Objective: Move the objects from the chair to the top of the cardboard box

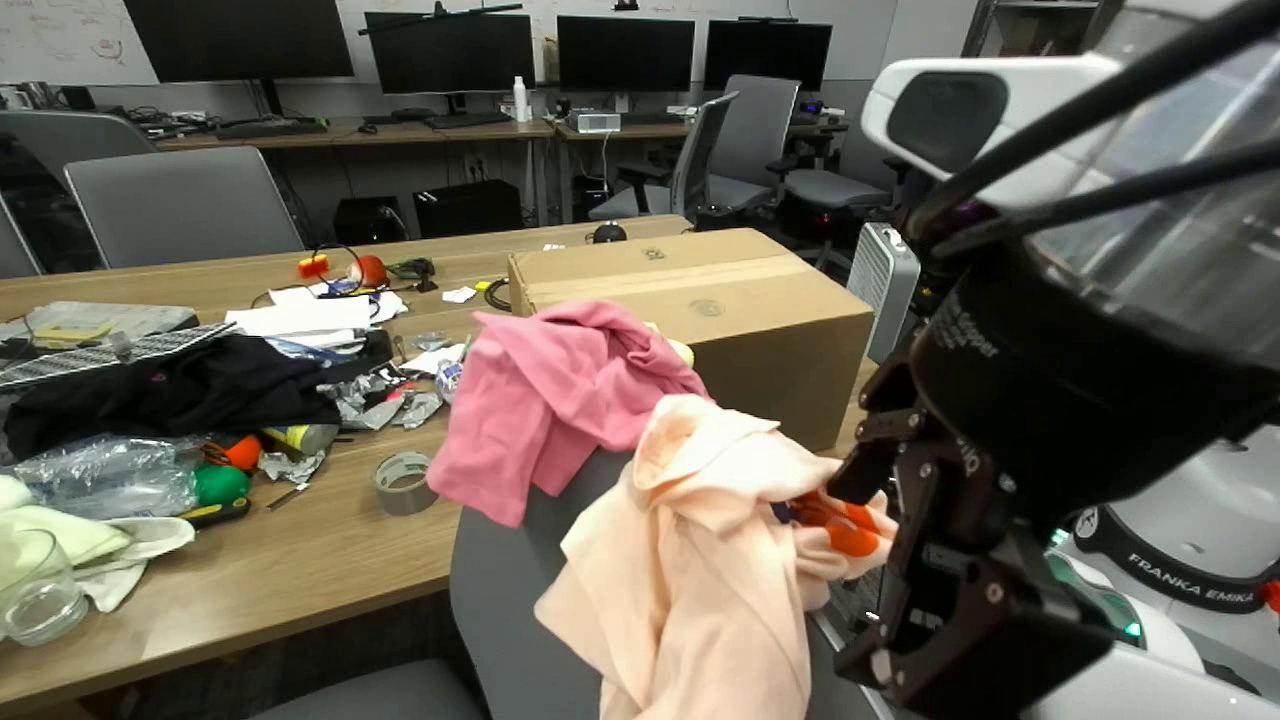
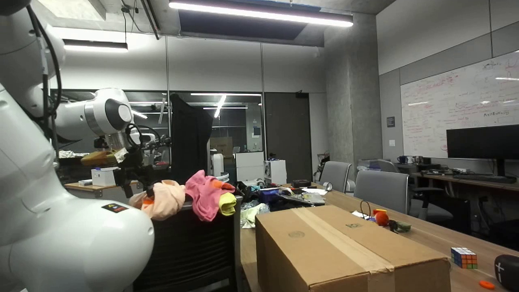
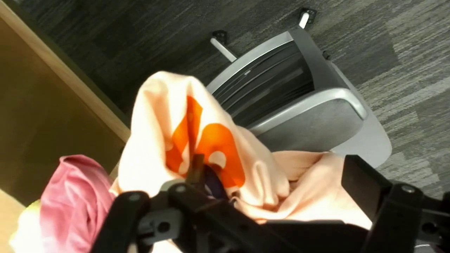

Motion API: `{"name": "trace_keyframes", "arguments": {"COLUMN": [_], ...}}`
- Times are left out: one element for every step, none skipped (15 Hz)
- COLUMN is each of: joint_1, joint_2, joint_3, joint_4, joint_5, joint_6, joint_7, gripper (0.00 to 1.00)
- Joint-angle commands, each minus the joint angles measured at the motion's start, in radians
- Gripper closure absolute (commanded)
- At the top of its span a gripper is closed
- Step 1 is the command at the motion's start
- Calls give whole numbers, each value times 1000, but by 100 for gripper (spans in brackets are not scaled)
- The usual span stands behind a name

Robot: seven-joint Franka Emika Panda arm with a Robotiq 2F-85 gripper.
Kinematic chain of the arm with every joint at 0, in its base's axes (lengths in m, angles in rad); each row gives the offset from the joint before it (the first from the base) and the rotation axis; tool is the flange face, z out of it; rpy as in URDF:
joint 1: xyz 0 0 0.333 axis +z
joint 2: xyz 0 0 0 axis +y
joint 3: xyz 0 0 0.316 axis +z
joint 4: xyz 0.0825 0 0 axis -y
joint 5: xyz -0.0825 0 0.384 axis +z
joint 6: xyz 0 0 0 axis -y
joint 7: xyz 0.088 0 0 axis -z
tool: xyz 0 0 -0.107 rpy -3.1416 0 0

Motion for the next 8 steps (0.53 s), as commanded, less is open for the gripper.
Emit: {"name": "trace_keyframes", "arguments": {"joint_1": [-44, -54, -67, -77, -89, -97, -105, -108], "joint_2": [31, 34, 37, 40, 43, 47, 51, 56], "joint_3": [42, 51, 64, 73, 84, 92, 98, 102], "joint_4": [10, 7, 1, -2, -5, -6, -5, -1], "joint_5": [-117, -148, -182, -208, -236, -260, -279, -294], "joint_6": [54, 68, 90, 103, 118, 126, 128, 121], "joint_7": [64, 80, 107, 129, 157, 179, 198, 212], "gripper": [0, 0, 0, 0, 0, 0, 0, 0]}}
